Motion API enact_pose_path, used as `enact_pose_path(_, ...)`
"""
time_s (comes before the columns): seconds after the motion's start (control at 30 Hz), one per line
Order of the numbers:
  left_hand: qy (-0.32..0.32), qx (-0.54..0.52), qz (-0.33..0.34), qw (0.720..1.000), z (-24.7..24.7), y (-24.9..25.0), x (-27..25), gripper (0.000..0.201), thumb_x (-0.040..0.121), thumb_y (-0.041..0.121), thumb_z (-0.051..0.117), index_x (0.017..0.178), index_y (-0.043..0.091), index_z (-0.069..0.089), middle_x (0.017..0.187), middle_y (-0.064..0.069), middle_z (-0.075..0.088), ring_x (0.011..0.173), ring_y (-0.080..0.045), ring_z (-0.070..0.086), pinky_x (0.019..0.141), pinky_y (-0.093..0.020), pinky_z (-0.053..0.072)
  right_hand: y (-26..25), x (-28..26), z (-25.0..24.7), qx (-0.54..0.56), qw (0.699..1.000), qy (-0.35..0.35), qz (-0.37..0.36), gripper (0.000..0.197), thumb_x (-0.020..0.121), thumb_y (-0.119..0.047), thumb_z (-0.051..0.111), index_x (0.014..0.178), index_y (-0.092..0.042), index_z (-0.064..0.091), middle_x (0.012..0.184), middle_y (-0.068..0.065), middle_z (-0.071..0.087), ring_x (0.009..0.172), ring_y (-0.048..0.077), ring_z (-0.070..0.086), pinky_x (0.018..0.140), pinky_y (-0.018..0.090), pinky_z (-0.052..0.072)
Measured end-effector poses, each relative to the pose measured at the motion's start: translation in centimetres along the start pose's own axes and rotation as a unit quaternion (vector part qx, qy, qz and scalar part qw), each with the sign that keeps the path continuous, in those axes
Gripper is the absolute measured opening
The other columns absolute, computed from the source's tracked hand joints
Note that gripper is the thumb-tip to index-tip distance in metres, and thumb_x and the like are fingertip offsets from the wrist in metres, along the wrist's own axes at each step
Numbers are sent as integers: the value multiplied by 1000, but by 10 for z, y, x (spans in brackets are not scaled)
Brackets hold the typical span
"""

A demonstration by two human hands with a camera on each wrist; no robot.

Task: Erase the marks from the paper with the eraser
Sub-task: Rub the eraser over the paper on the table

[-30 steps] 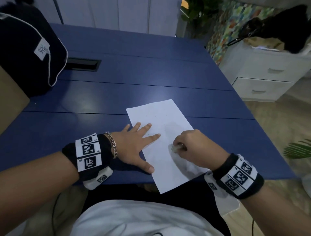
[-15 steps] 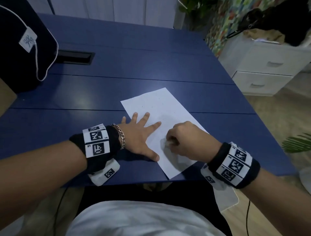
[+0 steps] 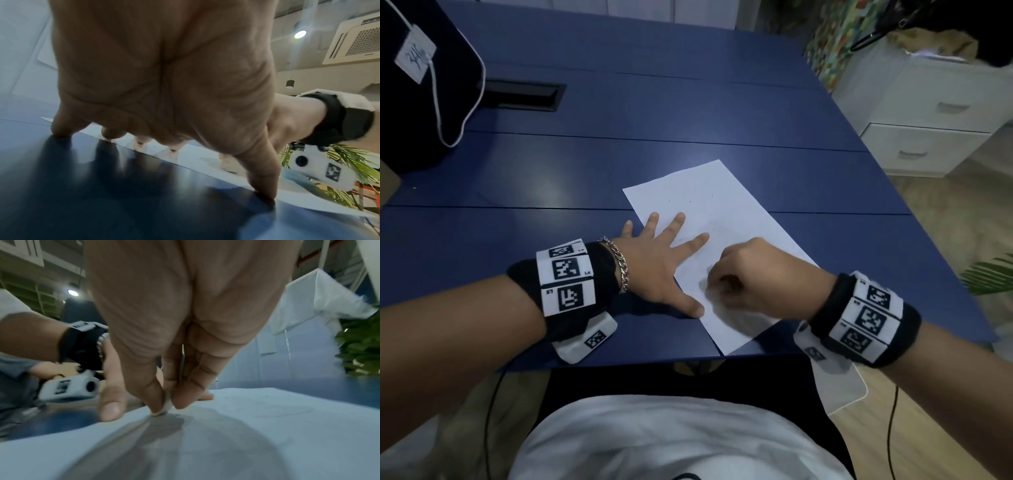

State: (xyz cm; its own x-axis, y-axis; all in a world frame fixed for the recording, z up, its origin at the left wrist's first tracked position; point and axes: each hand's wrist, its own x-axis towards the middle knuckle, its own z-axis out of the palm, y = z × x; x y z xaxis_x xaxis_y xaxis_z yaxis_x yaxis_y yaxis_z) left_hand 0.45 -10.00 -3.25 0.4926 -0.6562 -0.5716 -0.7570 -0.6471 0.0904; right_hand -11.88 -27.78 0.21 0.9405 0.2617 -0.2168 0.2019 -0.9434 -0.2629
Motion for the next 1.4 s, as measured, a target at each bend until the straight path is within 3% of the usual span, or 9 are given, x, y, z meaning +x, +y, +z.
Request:
enact_pose_path(0.33, 1, -19, 30, 999, -6, -18, -8, 136, 68, 100, 60, 163, 48, -23, 172, 1, -35, 159, -37, -29, 127, -68, -10, 9, 4, -1, 9, 997, 41, 67, 10, 89, -27, 69, 89, -19, 74, 85, -3, 66, 77, 18, 61, 75, 40, 56)
enact_pose_path(0.5, 7, -14, 10, 1000, 5, -10, -10, 142, 57, 108, 54, 160, 51, -28, 170, 6, -40, 158, -36, -32, 123, -74, -12, 2, 20, -7, -2, 999, 29, 16, 10, 87, -24, 68, 92, -21, 75, 83, -5, 69, 75, 16, 61, 74, 37, 56)
enact_pose_path(0.67, 6, 1, -5, 1000, 6, -9, -7, 150, 45, 113, 50, 155, 54, -35, 168, 10, -43, 158, -36, -33, 120, -78, -12, 3, 33, -9, -16, 998, 47, 35, 9, 84, -20, 67, 77, -17, 71, 71, -2, 67, 65, 17, 56, 68, 35, 54)
enact_pose_path(0.8, 2, 10, -10, 1000, 6, -9, -6, 150, 44, 114, 48, 153, 55, -36, 166, 11, -45, 157, -42, -32, 118, -80, -12, -11, 24, -8, 4, 998, -32, -46, 6, 83, -21, 72, 77, -21, 74, 72, -6, 68, 62, 8, 53, 62, 24, 46)
enact_pose_path(0.97, -4, 10, -14, 1000, 5, -8, -8, 152, 41, 116, 46, 153, 55, -36, 166, 13, -45, 157, -41, -33, 117, -81, -12, 10, 43, -17, -10, 999, 44, 22, 5, 83, -20, 69, 81, -20, 74, 73, -6, 67, 67, 14, 58, 71, 36, 56)
enact_pose_path(1.07, -3, 17, -15, 1000, 5, -9, -7, 152, 39, 117, 44, 153, 55, -37, 165, 13, -45, 157, -41, -32, 116, -82, -13, -6, 33, -12, 11, 999, -10, -34, 11, 81, -20, 73, 71, -24, 68, 65, -9, 63, 60, 5, 54, 62, 20, 45)
enact_pose_path(1.13, -4, 20, -14, 1000, 5, -9, -7, 152, 39, 117, 43, 151, 55, -38, 165, 13, -46, 157, -41, -32, 115, -83, -14, -9, 31, -15, 9, 996, -57, -60, 4, 82, -22, 75, 80, -25, 77, 72, -10, 69, 63, 3, 55, 62, 13, 41)
enact_pose_path(1.3, -6, 18, -19, 1000, 2, -7, -8, 154, 38, 117, 45, 153, 55, -36, 166, 14, -45, 158, -40, -32, 115, -82, -15, 13, 46, -20, -1, 999, 41, 8, 12, 82, -19, 70, 88, -19, 80, 76, -7, 74, 68, 11, 62, 71, 30, 55)
enact_pose_path(1.4, 0, 23, -15, 1000, 2, -8, -8, 155, 36, 117, 44, 154, 56, -34, 167, 13, -42, 159, -42, -28, 115, -81, -16, -7, 37, -10, 13, 999, 24, -36, 9, 82, -18, 69, 75, -20, 75, 62, -12, 61, 54, 2, 51, 60, 19, 43)
